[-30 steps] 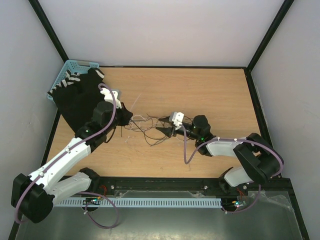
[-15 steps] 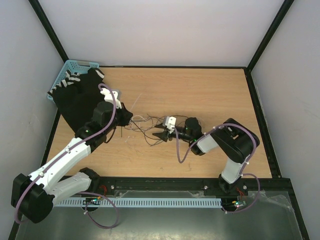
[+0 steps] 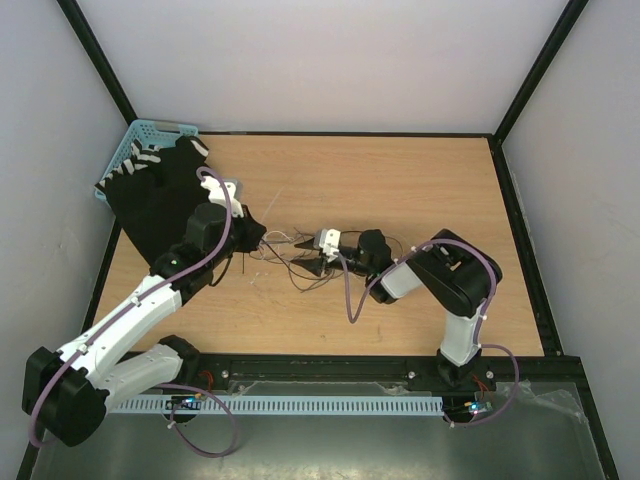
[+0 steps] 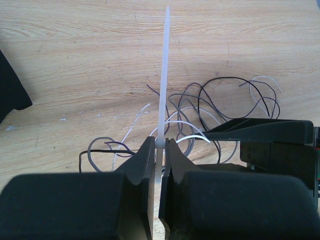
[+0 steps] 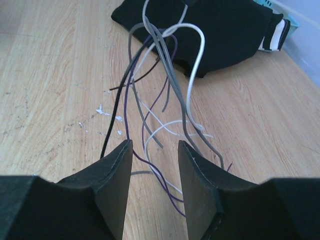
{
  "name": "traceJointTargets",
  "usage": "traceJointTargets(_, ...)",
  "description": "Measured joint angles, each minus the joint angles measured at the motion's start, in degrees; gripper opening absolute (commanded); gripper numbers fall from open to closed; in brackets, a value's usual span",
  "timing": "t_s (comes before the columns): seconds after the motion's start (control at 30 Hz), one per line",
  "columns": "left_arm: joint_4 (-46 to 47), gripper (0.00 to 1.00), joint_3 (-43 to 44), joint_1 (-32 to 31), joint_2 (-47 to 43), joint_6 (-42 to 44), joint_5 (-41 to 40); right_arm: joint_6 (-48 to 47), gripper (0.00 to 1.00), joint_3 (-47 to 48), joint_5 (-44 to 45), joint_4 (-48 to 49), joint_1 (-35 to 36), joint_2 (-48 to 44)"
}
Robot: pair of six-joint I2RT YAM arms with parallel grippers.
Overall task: Zip-tie the wires
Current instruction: Adjust the cable at the center of the board.
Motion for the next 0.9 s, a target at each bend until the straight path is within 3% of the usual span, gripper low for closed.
traceJointTargets(0.27,0.0,0.00,0.1,-0.3,0.0,-0.2,0.0,-2.4,0.46,2.4,-0.9,-3.3,2.1,0.0)
traceJointTargets(0.9,0.0,0.00,0.1,-0.6,0.0,-0.2,0.0,-5.0,0.50,1.9,-0.4,-9.9,2.5,-1.6)
